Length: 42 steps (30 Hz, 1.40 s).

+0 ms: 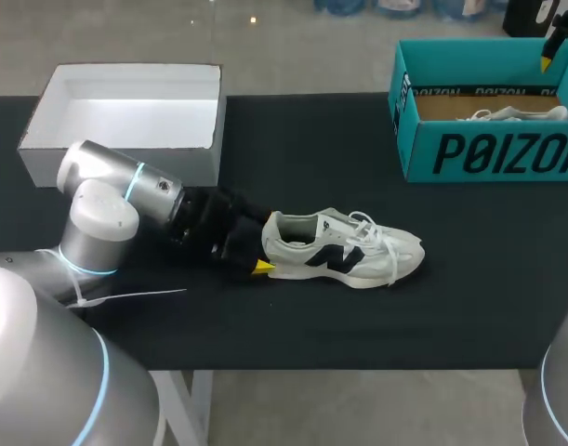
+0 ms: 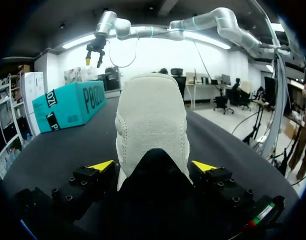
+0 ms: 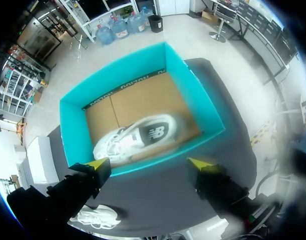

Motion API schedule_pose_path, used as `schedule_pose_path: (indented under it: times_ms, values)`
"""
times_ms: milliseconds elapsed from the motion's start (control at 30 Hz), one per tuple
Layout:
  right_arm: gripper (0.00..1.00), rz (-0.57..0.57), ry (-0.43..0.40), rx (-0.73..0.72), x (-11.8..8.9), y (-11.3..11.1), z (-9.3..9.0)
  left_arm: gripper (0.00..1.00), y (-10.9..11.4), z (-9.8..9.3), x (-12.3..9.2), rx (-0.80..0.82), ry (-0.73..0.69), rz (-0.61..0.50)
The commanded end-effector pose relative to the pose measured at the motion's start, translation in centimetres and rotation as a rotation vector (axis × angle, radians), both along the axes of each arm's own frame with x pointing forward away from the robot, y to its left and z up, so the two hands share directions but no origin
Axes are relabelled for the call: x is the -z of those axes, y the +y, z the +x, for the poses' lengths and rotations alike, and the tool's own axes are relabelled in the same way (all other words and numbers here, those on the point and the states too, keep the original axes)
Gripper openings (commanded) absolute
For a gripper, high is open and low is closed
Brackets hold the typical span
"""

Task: Take the shoe out of the shoebox, open the shoe tongue, remove and reinsert the insole, then place the shoe into the shoebox

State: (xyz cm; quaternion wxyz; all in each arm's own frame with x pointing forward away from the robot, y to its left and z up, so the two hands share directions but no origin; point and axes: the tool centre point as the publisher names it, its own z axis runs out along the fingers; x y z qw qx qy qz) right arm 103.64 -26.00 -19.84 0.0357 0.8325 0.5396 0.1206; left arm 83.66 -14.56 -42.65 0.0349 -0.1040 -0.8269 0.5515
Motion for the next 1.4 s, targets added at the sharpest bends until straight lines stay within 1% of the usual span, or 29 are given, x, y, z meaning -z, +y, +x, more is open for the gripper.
schedule_pose_path:
  times_ms: [33,433,467,500,533,1367,1400]
  values:
    - [1.00,-0.001,0.001,0.001,0.0,0.0,0.0,1.00,-0.3,-0.1,0.4,-0.006,-0.003,-0.005]
    - [1.00,-0.001,0.001,0.001,0.0,0.0,0.0,1.00,-0.7,0.2,1.0,-0.009,-0.024,-0.009]
    - [1.00,-0.001,0.001,0.001,0.0,0.0,0.0,0.46,-0.6,0.2,1.1,-0.021,-0.026,-0.010]
    - [1.00,-0.001,0.001,0.001,0.0,0.0,0.0,0.19,-0.6,0.2,1.1,-0.021,-0.026,-0.010]
    - [1.00,-0.001,0.001,0.001,0.0,0.0,0.0,0.00,-0.6,0.2,1.1,-0.021,-0.026,-0.010]
    - [1.00,-0.001,0.001,0.001,0.0,0.0,0.0,0.00,-0.6,0.2,1.1,-0.021,-0.026,-0.010]
    - [1.00,-0.012,-0.005,0.006,-0.3,1.4,-0.5,0.00,-0.6,0.2,1.1,-0.021,-0.026,-0.010]
